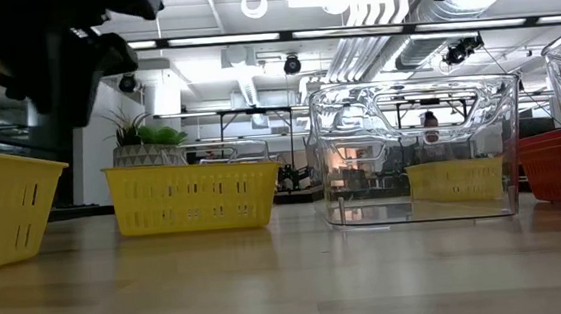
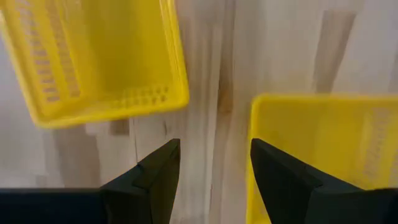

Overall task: Stack baskets by color
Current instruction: Stack the bottom yellow bin on the middle yellow bin

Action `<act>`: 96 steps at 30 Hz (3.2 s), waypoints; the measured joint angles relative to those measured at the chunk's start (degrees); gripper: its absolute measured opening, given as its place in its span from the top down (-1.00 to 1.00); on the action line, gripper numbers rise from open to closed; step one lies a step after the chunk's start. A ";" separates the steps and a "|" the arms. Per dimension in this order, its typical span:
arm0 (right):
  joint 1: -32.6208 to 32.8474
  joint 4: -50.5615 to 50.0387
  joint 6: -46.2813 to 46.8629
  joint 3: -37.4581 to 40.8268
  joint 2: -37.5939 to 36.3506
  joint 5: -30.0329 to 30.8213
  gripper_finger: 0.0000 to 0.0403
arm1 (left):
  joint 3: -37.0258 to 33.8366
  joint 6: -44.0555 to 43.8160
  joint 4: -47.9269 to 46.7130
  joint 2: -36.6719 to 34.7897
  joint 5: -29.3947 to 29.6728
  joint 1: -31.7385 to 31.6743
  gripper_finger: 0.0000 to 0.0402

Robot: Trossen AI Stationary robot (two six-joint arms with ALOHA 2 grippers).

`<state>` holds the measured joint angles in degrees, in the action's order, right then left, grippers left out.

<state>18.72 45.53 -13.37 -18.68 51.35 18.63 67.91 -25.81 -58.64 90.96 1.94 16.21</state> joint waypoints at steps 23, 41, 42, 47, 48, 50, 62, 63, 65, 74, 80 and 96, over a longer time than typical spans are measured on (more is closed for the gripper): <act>0.00 -2.17 0.45 0.00 0.00 0.81 -0.10 | 0.29 2.04 2.09 12.33 -3.32 5.57 0.08; 0.00 -2.77 0.45 0.00 0.00 0.75 -0.10 | 7.10 7.98 -4.59 13.22 -6.06 5.15 0.95; 0.00 -2.80 0.45 0.00 0.00 0.75 -0.10 | 8.76 8.42 -5.56 13.22 -5.61 5.17 0.98; 0.00 -2.94 0.92 0.00 0.00 0.70 -0.10 | 18.42 11.07 -12.16 13.20 -1.97 5.11 0.99; 0.00 -3.00 0.93 0.00 0.00 0.70 -0.10 | 20.66 11.46 -13.64 13.20 -1.01 5.11 0.99; 0.00 -3.30 0.92 0.00 0.00 0.70 -0.10 | 25.21 12.01 -16.97 13.20 1.80 5.07 1.00; 0.00 -4.15 1.54 0.00 0.00 0.69 -0.10 | 30.71 -1.08 -13.19 3.24 29.89 1.13 1.00; 0.00 -4.17 1.54 0.00 0.00 0.70 -0.10 | 29.77 -4.58 -13.04 2.30 32.85 0.78 1.00; 0.00 -4.17 1.52 0.00 0.00 0.68 -0.10 | 26.84 -10.67 -11.93 0.30 37.22 0.41 1.00; 0.00 -4.19 1.95 0.00 0.00 0.70 -0.10 | 4.58 -39.35 -0.83 -7.98 47.60 3.92 1.00; 0.00 -4.15 1.95 0.00 0.00 0.70 -0.10 | -7.06 -63.02 0.59 -10.92 47.38 8.80 1.00; 0.02 -4.17 2.88 0.00 -0.02 4.78 -0.10 | -15.17 -77.88 15.70 -3.32 50.06 11.50 1.00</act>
<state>18.74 41.37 -10.49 -18.68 51.33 23.41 52.74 -103.70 -42.94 87.64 52.00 27.71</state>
